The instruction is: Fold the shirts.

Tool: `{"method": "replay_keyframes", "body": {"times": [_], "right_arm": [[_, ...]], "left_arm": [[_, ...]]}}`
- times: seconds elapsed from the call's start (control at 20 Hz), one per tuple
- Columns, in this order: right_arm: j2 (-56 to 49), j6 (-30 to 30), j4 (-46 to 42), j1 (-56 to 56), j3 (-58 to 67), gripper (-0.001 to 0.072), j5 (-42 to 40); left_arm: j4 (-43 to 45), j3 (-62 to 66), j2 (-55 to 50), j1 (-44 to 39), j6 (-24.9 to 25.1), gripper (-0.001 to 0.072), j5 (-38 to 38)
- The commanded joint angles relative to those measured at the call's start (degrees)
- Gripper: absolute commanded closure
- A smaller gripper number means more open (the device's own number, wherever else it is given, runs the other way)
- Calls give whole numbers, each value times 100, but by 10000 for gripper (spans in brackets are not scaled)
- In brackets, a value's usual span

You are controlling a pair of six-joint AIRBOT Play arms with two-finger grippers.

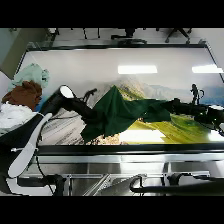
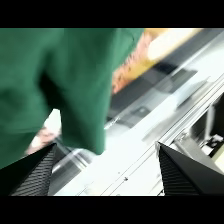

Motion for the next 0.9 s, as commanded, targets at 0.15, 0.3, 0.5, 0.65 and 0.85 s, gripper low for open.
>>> {"method": "replay_keyframes", "body": {"times": [0.15, 0.3, 0.5, 0.65, 0.85], "right_arm": [[-13, -20, -2, -24, -2, 694, -7], [-11, -17, -4, -39, -4, 694, 4], [-9, -17, 2, -39, 2, 694, 109], [162, -13, 308, -168, 302, 694, 791], [997, 17, 2153, -667, 1722, 694, 1602]], "left_arm": [[20, -868, -96, -1147, -162, -4, 1884], [431, -466, -557, -1073, -358, 267, 1670], [879, 286, -960, -979, -367, 694, 1154], [857, 1250, -673, -802, -363, 695, 546], [861, 3322, 555, -389, -367, 696, -164]]}}
